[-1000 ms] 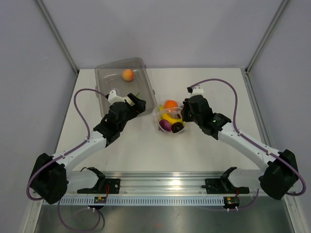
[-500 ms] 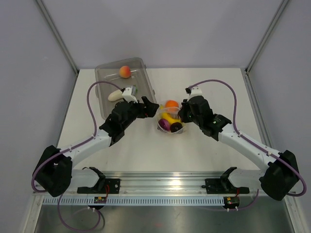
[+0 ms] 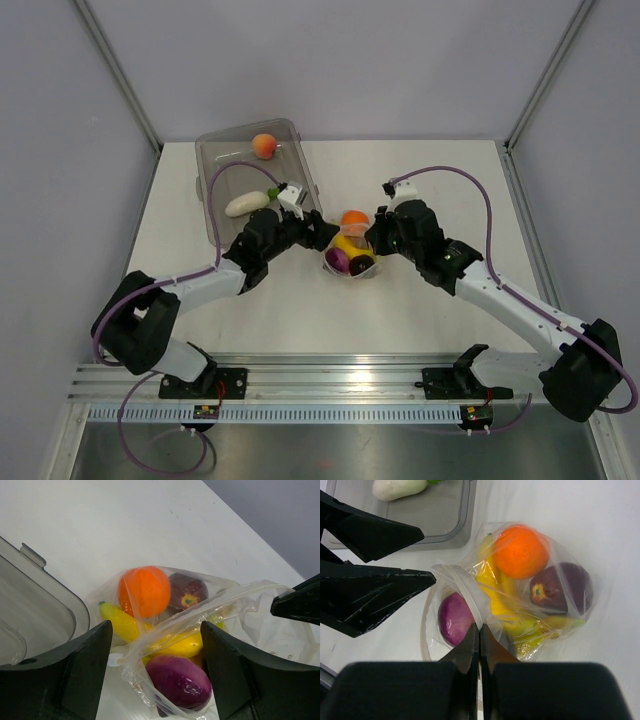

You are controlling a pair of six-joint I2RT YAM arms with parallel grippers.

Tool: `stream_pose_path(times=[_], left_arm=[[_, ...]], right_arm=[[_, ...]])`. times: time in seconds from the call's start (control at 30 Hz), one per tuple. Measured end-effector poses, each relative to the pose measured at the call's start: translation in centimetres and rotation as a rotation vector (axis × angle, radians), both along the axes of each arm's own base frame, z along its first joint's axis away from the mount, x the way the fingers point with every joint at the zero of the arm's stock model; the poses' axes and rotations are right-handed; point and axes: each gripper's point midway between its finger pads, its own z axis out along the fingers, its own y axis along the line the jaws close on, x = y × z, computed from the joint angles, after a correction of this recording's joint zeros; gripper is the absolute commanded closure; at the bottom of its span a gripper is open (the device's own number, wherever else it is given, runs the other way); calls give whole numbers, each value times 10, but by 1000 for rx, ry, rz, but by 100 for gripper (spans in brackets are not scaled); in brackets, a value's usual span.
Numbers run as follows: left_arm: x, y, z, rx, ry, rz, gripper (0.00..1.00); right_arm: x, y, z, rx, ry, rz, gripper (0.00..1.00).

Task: Open the zip-top bag and remove the fake food
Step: Adjust the zipper food storage bag at the center of the board.

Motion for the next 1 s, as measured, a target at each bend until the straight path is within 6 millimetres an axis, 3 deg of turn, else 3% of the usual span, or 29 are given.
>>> stream_pose_path(times=[0.2, 0.6, 0.83, 0.9, 1.0], left_arm=[[2, -6, -2, 26, -29, -32, 35], [-8, -40, 5, 79, -95, -149, 46], [-4, -43, 0, 112, -82, -156, 78], [-4, -43, -1, 118, -76, -156, 96], [-4, -44, -2, 138, -65, -161, 100]], right_arm=[[-2, 1, -1, 2, 4, 10, 100], [-3, 3, -1, 6, 7, 21, 100], [-3, 3, -1, 6, 7, 21, 100], [-3, 3, -1, 6, 7, 21, 100], [-2, 3, 0, 10, 2, 20, 100]])
